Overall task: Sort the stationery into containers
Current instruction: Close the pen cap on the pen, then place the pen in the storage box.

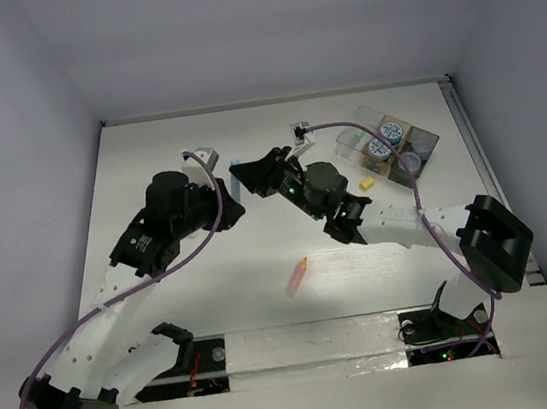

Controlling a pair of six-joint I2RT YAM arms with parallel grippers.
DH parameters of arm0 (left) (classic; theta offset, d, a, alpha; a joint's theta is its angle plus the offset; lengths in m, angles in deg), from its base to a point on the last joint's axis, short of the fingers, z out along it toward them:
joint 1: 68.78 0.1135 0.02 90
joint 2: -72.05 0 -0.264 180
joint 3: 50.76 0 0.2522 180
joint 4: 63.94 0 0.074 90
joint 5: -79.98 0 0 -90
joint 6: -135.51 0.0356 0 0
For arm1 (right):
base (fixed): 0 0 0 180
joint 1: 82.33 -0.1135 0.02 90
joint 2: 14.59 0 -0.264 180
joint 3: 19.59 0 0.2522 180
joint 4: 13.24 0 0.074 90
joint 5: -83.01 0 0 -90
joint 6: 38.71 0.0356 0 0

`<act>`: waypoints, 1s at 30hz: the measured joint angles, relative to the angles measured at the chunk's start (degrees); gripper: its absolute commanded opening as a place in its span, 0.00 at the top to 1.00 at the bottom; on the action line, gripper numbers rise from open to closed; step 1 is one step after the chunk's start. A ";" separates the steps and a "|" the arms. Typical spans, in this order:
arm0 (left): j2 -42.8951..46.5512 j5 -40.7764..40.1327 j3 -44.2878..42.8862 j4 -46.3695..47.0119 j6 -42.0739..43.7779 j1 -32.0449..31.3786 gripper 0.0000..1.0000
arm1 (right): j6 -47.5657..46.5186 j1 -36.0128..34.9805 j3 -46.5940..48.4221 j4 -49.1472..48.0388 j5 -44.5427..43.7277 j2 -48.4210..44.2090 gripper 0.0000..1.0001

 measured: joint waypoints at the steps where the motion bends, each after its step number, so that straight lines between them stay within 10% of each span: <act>1: -0.37 -0.33 -0.31 -0.52 0.07 -0.11 1.00 | 0.37 -0.02 -0.48 -0.79 -0.04 0.20 1.00; 12: -2.36 -2.67 -4.55 -5.53 2.64 -1.40 1.00 | 3.02 -0.02 -2.84 -3.65 -1.18 -0.87 1.00; 19: -0.79 -4.52 -2.62 5.70 1.70 -1.51 0.41 | 2.97 4.42 -1.09 5.09 7.43 -3.41 1.00; 30: 14.69 -4.50 7.08 11.89 2.03 -1.33 0.01 | 4.22 23.85 9.01 17.70 14.43 1.07 1.00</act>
